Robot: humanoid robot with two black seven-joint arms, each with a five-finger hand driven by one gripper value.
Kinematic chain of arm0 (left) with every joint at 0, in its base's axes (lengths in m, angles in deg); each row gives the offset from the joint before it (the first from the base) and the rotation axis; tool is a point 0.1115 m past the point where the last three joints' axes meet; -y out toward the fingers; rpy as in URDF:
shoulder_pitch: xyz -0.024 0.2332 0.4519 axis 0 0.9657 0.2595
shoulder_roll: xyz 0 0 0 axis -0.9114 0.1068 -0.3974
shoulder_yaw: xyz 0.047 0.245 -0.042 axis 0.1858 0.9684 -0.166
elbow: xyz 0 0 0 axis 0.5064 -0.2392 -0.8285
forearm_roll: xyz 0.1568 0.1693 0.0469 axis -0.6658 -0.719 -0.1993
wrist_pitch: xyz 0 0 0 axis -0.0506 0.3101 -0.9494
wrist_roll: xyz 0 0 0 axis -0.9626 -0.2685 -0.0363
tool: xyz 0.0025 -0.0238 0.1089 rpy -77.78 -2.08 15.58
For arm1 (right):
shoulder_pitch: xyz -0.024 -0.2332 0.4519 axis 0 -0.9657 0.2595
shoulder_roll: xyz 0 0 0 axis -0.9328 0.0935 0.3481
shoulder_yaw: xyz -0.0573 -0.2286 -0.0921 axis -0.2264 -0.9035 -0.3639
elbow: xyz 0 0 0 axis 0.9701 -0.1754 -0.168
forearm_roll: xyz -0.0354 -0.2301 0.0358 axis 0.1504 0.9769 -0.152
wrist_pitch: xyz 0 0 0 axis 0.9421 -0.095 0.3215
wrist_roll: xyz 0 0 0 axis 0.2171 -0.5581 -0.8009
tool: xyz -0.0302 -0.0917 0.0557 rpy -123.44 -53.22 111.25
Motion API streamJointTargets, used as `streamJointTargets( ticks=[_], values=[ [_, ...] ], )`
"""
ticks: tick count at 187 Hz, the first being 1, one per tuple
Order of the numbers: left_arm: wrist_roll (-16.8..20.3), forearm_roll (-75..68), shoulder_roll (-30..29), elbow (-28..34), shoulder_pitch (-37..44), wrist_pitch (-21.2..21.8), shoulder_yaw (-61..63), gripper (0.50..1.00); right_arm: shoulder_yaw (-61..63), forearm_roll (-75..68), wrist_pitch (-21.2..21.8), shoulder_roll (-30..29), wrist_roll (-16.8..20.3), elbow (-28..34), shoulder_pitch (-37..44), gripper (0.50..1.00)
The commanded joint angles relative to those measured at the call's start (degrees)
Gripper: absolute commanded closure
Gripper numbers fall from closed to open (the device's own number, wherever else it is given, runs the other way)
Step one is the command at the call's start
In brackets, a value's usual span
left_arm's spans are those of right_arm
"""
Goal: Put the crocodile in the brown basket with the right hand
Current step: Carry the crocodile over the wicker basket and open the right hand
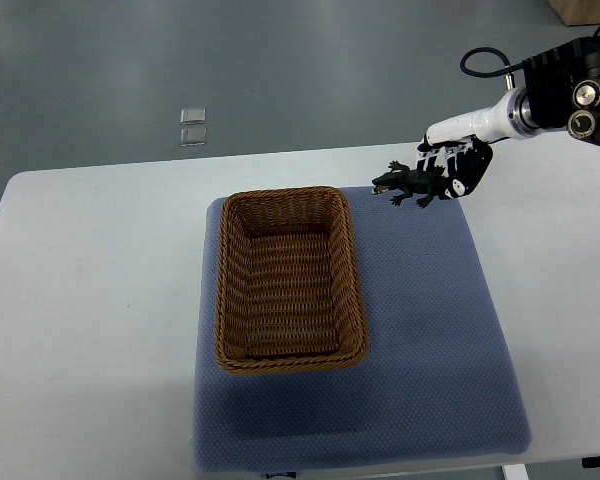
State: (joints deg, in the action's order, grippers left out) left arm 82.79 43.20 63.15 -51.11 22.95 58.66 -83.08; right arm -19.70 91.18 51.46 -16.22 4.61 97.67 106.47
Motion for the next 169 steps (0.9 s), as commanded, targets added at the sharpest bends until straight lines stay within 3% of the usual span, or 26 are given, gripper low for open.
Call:
streamJointTargets(
  ticks=[1,37,97,169],
  values=[
    [0.0,0.0,0.0,0.0,-0.1,0.0,0.0,0.5,0.4,0.0,0.1,-4.0,0.1,0.0,0.4,1.0],
    [0.0,0.0,0.0,-0.1,-0.1,0.0,0.0,0.5,0.4,-0.6,-0.2,-12.8,0.1,-1.5,0.8,1.0],
    [0.0,-0.1,0.0,-1.5,-0.3,0.0,0.0,0.5,0.4,-1.0,-0.8,-28.2,0.2,-11.9,-1.7,1.0],
    [0.0,0.0,0.0,-1.6,-0.3,0.0,-0.1,0.5,0.3,-0.3,-1.7,-32.3,0.2,-16.1,-6.1,0.981]
  ],
)
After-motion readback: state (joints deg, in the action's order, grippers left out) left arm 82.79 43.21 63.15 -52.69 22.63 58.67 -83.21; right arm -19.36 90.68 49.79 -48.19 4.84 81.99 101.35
